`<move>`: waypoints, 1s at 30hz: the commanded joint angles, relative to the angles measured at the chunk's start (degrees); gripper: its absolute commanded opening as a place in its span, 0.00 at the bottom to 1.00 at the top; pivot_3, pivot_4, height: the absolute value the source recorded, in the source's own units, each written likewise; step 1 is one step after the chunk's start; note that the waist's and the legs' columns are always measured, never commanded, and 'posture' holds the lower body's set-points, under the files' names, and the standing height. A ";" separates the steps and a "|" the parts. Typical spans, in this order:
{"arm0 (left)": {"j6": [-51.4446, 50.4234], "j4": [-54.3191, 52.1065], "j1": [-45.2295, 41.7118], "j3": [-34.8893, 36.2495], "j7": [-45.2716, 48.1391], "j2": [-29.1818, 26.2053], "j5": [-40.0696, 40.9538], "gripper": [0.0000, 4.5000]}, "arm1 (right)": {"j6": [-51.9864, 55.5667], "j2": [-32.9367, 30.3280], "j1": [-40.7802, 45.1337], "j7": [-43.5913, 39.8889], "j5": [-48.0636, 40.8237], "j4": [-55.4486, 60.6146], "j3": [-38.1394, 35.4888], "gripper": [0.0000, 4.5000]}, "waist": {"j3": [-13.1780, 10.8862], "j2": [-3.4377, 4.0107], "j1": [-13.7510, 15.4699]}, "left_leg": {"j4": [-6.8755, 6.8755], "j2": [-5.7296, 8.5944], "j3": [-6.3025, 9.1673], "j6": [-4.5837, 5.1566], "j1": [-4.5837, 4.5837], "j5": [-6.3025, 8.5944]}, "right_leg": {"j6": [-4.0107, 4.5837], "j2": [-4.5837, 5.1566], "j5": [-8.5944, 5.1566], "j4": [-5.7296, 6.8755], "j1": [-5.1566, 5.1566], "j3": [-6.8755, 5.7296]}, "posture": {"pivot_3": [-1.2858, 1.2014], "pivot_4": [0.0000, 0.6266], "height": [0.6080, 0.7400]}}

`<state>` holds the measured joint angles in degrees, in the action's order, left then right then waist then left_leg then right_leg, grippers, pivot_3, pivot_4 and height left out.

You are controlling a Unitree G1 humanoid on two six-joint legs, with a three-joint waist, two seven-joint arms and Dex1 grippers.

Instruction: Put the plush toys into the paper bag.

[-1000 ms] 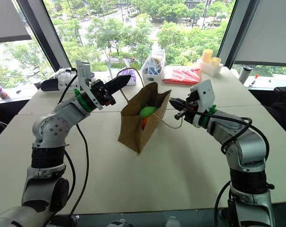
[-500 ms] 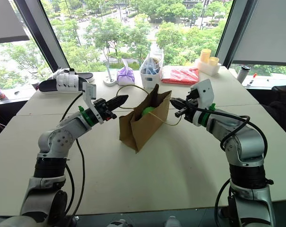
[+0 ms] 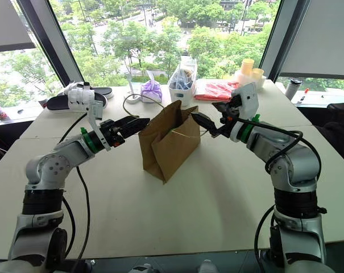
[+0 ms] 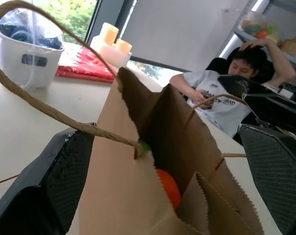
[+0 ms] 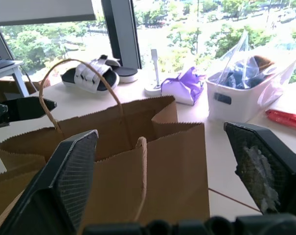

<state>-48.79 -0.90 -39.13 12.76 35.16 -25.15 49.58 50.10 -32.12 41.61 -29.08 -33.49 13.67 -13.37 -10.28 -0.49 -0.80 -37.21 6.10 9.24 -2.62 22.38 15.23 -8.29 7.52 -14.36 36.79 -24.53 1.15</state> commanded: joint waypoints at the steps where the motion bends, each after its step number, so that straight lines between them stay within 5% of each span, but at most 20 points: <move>1: -1.71 -3.19 0.56 1.70 2.34 -3.25 1.89 0.99 | 0.59 -0.96 3.05 3.01 -4.22 0.78 -8.26 1.00 | 0.00 0.00 -0.01 | 0.00 0.00 0.00 0.00 0.00 0.00 | 0.00 0.00 0.00 0.00 0.00 0.00 | 0.52 0.24 1.00; 8: -1.73 -4.80 5.82 0.26 6.35 -7.65 0.58 0.99 | 2.49 -1.44 -3.86 6.28 -7.59 3.24 -14.16 1.00 | 0.00 0.00 0.01 | 0.05 -0.03 -0.02 0.00 -0.01 0.00 | 0.00 0.00 0.00 0.00 0.00 0.01 | 0.52 0.24 1.00; 12: 0.38 -6.29 8.91 -2.60 7.92 -7.84 -2.06 0.99 | 1.11 0.40 -12.82 6.76 -6.24 6.11 -10.82 1.00 | 0.00 0.01 0.06 | 0.06 -0.04 -0.04 0.02 0.00 0.01 | 0.00 0.01 0.00 0.00 -0.02 0.03 | 0.52 0.24 1.00; 16: 3.62 -6.39 10.25 -4.93 8.96 -7.17 -5.45 1.00 | -1.39 2.52 -16.85 6.31 -3.99 7.54 -4.03 0.72 | 0.00 0.02 -0.16 | 0.06 -0.03 -0.07 0.07 -0.03 0.04 | 0.02 0.02 0.01 0.06 -0.02 0.06 | 0.52 0.24 1.00; 22: 7.06 -6.86 10.38 -8.49 9.74 -4.64 -8.64 1.00 | -6.63 7.06 -16.02 4.57 1.85 5.33 9.41 0.02 | 0.00 0.02 -0.11 | 0.06 -0.03 -0.07 0.11 -0.08 0.06 | 0.02 0.01 0.01 0.15 -0.02 0.06 | 0.52 0.24 1.00; 30: 9.98 -7.68 10.28 -11.94 8.38 -0.53 -12.21 1.00 | -12.42 11.35 -11.78 1.40 7.71 -2.28 17.52 0.01 | 0.00 0.02 0.06 | 0.04 -0.02 -0.02 0.00 -0.07 0.00 | 0.02 0.02 0.01 0.14 -0.02 0.04 | 0.52 0.24 1.00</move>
<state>-40.26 -6.21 -28.71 0.76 44.16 -26.22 37.73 39.49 -21.18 28.53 -26.92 -26.50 11.30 4.16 -10.28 -0.47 -0.74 -37.16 6.08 9.22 -2.62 22.31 15.23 -8.27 7.55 -14.35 36.93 -24.55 1.19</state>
